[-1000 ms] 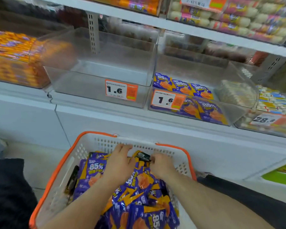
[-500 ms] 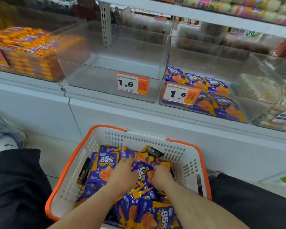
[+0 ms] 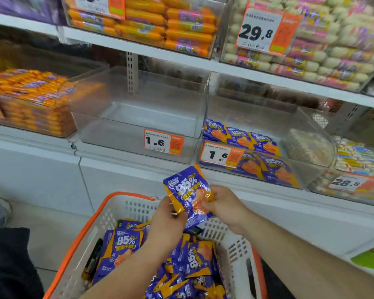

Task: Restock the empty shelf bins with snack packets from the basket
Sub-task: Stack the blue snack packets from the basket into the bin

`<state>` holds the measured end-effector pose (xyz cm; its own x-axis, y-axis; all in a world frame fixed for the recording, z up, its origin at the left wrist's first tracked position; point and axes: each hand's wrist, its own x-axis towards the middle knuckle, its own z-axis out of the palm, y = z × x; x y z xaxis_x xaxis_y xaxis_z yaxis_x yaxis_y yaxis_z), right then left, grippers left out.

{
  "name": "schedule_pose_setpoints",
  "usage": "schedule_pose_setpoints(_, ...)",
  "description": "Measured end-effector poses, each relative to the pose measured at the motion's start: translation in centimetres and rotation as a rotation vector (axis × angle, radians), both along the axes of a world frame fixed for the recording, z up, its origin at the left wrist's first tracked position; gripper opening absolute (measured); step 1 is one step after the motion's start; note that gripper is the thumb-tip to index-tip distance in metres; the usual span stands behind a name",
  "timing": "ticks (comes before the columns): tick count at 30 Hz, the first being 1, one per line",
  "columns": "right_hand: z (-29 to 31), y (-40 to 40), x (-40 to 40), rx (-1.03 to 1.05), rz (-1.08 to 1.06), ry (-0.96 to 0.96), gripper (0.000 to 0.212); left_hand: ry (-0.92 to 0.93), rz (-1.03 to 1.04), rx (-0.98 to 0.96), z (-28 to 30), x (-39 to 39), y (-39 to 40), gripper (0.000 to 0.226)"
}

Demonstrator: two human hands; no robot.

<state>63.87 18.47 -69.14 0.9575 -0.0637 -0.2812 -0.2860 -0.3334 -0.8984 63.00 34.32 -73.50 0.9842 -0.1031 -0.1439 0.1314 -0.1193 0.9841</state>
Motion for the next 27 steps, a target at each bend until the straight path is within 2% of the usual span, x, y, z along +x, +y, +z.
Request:
schedule_pose_setpoints(3, 3.3, -0.4, -0.4, -0.048, -0.082, -0.192, 0.046, -0.08, 0.032, -0.096, 2.8, 0.7, -0.5, 0.029)
schedule_pose_setpoints(7, 6.5, -1.5, -0.2, -0.122, -0.078, -0.418, 0.051, -0.186, 0.019, -0.145, 6.2, 2.5, -1.5, 0.032)
schedule_pose_setpoints(9, 7.7, -2.0, 0.0, -0.14, -0.101, -0.457, 0.05, -0.219, -0.03, -0.135, 7.6, 3.5, -2.1, 0.032)
schedule_pose_setpoints(13, 9.3, -3.2, 0.7, -0.016, -0.19, -0.411, 0.048, -0.357, -0.156, -0.04, 10.2, 5.4, -3.4, 0.037)
schedule_pose_setpoints(17, 11.6, -5.4, 2.5, 0.213, -0.415, -0.4, 0.041, -0.626, -0.071, 0.169, 13.0, 8.4, -4.6, 0.041)
schedule_pose_setpoints(20, 12.9, -8.6, 4.9, 0.099, -0.516, -0.373, 0.041, -0.777, 0.039, 0.393, 14.4, 11.8, -5.1, 0.045)
schedule_pose_setpoints(22, 13.1, -10.5, 7.0, 0.038, -0.559, -0.318, 0.037, -0.765, -0.004, 0.504, 14.8, 13.7, -5.6, 0.051)
schedule_pose_setpoints(24, 12.6, -12.4, 9.4, -0.003, -0.589, -0.267, 0.029, -0.678, -0.091, 0.621, 14.6, 14.7, -6.1, 0.056)
schedule_pose_setpoints(27, 11.7, -13.9, 12.7, -0.067, -0.598, -0.196, 0.03, -0.565, -0.157, 0.823, 13.7, 15.1, -6.6, 0.069)
